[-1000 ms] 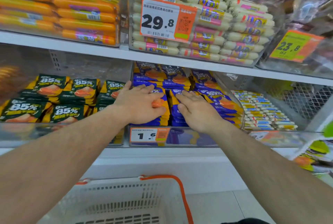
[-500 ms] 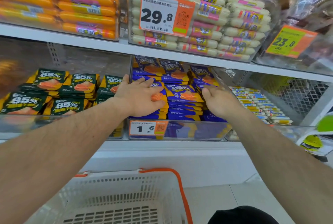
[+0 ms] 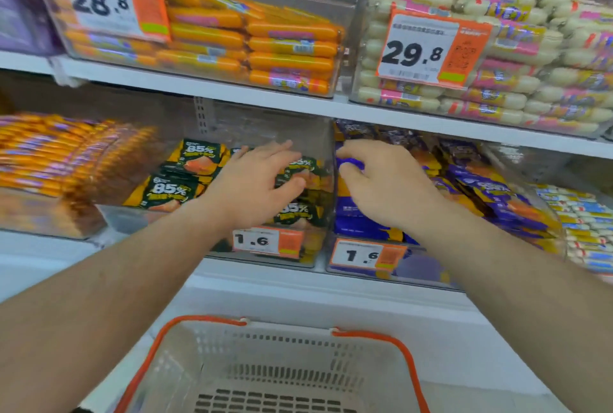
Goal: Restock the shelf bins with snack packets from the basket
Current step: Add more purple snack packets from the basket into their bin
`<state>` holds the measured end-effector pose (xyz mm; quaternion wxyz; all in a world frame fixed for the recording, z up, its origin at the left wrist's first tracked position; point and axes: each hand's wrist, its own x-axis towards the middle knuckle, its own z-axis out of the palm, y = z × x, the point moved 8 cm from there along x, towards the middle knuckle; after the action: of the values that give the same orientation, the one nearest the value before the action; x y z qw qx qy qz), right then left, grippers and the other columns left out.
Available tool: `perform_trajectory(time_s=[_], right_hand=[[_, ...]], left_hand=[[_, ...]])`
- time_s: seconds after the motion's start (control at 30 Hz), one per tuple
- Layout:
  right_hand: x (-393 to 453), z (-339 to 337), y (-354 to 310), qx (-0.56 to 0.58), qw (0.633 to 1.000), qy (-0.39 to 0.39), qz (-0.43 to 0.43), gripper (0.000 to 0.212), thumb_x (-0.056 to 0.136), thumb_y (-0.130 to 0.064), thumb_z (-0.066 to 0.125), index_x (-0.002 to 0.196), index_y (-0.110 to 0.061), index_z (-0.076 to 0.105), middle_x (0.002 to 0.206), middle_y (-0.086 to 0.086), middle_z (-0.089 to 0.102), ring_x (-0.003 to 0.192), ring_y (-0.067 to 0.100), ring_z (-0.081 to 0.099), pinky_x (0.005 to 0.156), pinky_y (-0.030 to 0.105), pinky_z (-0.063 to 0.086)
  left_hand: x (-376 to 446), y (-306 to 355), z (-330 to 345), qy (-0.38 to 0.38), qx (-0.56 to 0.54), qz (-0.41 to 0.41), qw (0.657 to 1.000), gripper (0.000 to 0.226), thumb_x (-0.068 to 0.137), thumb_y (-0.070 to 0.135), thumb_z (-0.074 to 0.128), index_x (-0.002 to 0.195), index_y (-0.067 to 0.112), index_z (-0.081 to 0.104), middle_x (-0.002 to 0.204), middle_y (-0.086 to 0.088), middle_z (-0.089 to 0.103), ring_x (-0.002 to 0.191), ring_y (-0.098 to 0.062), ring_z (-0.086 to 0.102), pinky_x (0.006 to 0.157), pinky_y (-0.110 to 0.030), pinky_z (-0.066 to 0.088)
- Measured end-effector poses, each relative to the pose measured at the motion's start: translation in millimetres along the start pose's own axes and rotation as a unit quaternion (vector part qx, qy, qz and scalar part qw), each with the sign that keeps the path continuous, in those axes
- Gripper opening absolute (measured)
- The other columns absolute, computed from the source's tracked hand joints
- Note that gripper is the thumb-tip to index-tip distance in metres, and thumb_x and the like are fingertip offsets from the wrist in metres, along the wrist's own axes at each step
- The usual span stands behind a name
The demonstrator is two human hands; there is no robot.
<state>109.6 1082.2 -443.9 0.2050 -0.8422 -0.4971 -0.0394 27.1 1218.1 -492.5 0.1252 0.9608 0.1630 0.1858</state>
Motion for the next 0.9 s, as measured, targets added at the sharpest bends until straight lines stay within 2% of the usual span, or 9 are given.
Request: perform_trajectory(time_s=[0.07, 0.23, 0.27, 0.37, 0.43, 0.53, 0.67, 0.77, 0.9], right_hand=[[26, 38, -33, -0.015, 0.997, -0.071, -0.023, 0.027, 0.098, -0.027, 0.049, 0.114, -0.015, 0.067, 0.12, 0.008, 0.066, 0.109, 0.029, 0.058, 0.091, 0.04, 0.05], [74, 130, -55, -0.176, 0.95, -0.256, -0.024, 0.03, 0.085, -0.036, 0.067, 0.101, -0.011, 0.067, 0.097, 0.01, 0.066, 0.091, 0.032, 0.062, 0.075, 0.038, 0.056], [78, 141, -54, -0.192, 0.943, -0.272, -0.022, 0.035, 0.082, -0.041, 0.07, 0.102, -0.012, 0.067, 0.098, 0.009, 0.066, 0.091, 0.031, 0.062, 0.076, 0.039, 0.056], [83, 160, -47, -0.221, 0.927, -0.303, -0.009, 0.056, 0.083, -0.05, 0.068, 0.128, -0.017, 0.059, 0.121, 0.005, 0.063, 0.111, 0.03, 0.057, 0.095, 0.042, 0.05], [79, 170, -38, -0.23, 0.916, -0.329, 0.003, 0.049, 0.089, -0.042, 0.063, 0.131, -0.016, 0.057, 0.122, 0.008, 0.063, 0.109, 0.029, 0.059, 0.092, 0.04, 0.052], [79, 173, -31, -0.203, 0.921, -0.331, 0.019, 0.051, 0.09, -0.049, 0.062, 0.128, -0.014, 0.059, 0.121, 0.009, 0.064, 0.107, 0.028, 0.062, 0.091, 0.04, 0.053], [112, 159, -51, -0.085, 0.977, -0.196, 0.015, 0.036, 0.09, -0.042, 0.065, 0.114, -0.015, 0.067, 0.117, 0.008, 0.066, 0.099, 0.026, 0.063, 0.09, 0.042, 0.053], [117, 181, -73, -0.086, 0.967, -0.237, -0.019, 0.052, 0.086, -0.048, 0.069, 0.131, -0.023, 0.06, 0.137, 0.004, 0.055, 0.117, 0.025, 0.057, 0.094, 0.036, 0.05], [115, 209, -85, -0.118, 0.951, -0.276, -0.072, 0.078, 0.079, -0.068, 0.065, 0.143, -0.026, 0.05, 0.143, -0.001, 0.053, 0.124, 0.023, 0.054, 0.091, 0.034, 0.05]], left_hand=[[-17, -43, -8, -0.012, -0.004, -0.054, 0.998, 0.059, 0.092, 0.054, 0.039, 0.143, 0.026, 0.048, 0.153, 0.002, 0.04, 0.142, -0.017, 0.033, 0.117, -0.043, 0.027], [-41, -92, -5, -0.032, -0.015, -0.092, 0.995, 0.05, 0.092, 0.053, 0.041, 0.128, 0.025, 0.062, 0.133, 0.003, 0.06, 0.122, -0.019, 0.053, 0.101, -0.039, 0.045], [-44, -101, -4, -0.031, 0.0, -0.103, 0.994, 0.044, 0.095, 0.051, 0.043, 0.123, 0.026, 0.065, 0.129, 0.003, 0.063, 0.119, -0.019, 0.055, 0.098, -0.039, 0.046], [-49, -122, 2, -0.084, 0.057, -0.131, 0.986, 0.036, 0.098, 0.052, 0.037, 0.095, 0.032, 0.067, 0.104, 0.004, 0.067, 0.102, -0.021, 0.06, 0.085, -0.036, 0.049], [-50, -134, 2, -0.119, 0.078, -0.144, 0.979, 0.042, 0.098, 0.055, 0.031, 0.083, 0.03, 0.061, 0.098, 0.005, 0.064, 0.099, -0.021, 0.06, 0.083, -0.036, 0.048], [-51, -155, -8, -0.124, 0.101, -0.155, 0.975, 0.043, 0.097, 0.058, 0.03, 0.094, 0.031, 0.063, 0.11, 0.006, 0.064, 0.107, -0.02, 0.057, 0.09, -0.038, 0.045], [-52, -160, -6, -0.135, 0.105, -0.138, 0.976, 0.039, 0.097, 0.051, 0.032, 0.081, 0.026, 0.058, 0.106, 0.002, 0.065, 0.105, -0.022, 0.056, 0.092, -0.038, 0.045], [-49, -145, 5, -0.176, 0.13, -0.114, 0.969, 0.042, 0.098, 0.044, 0.028, 0.07, 0.022, 0.052, 0.094, -0.001, 0.061, 0.103, -0.024, 0.054, 0.091, -0.039, 0.041], [-49, -145, 10, -0.2, 0.141, -0.11, 0.963, 0.051, 0.083, 0.052, 0.014, 0.077, 0.024, 0.056, 0.105, -0.001, 0.064, 0.106, -0.023, 0.054, 0.09, -0.04, 0.038]])
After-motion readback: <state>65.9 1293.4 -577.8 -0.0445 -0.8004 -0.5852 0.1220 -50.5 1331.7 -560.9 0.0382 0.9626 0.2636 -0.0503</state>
